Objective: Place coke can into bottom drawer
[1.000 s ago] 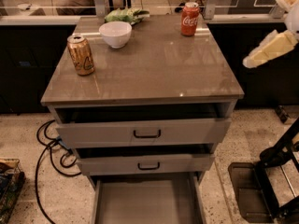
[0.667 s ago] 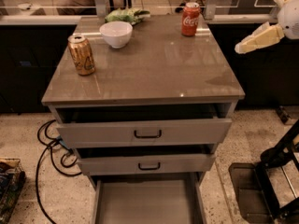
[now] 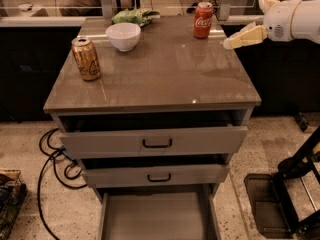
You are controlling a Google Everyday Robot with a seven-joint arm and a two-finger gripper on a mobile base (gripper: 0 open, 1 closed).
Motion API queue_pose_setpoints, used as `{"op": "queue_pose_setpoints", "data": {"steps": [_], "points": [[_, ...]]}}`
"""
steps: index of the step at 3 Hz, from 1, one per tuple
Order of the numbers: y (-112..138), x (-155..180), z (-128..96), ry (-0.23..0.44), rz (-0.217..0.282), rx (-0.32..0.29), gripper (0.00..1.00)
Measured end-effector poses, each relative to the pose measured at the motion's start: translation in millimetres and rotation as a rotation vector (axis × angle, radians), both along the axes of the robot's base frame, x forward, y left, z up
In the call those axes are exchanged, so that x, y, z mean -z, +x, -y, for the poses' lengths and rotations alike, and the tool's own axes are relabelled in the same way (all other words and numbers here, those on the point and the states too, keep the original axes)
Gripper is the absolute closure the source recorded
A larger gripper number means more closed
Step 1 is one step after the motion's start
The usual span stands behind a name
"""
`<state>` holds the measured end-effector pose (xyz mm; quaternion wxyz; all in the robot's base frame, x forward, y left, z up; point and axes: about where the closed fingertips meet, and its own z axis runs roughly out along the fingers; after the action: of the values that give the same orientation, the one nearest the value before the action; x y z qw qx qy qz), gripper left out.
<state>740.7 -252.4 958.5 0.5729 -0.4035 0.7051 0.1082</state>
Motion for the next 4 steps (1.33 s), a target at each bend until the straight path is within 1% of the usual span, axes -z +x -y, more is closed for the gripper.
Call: {"op": "queue_pose_setpoints", "data": {"steps": [1,2,3,4], "points": [[0,0,0,0.000,0.000,0.000,0.00],[21,2,-8,0.042,0.025,0.001,0.00],[54,16,-31,0.108,0.025,-0.036,0.00],[96,25,-56,0.187,0.031,-0.065,0.00]]}}
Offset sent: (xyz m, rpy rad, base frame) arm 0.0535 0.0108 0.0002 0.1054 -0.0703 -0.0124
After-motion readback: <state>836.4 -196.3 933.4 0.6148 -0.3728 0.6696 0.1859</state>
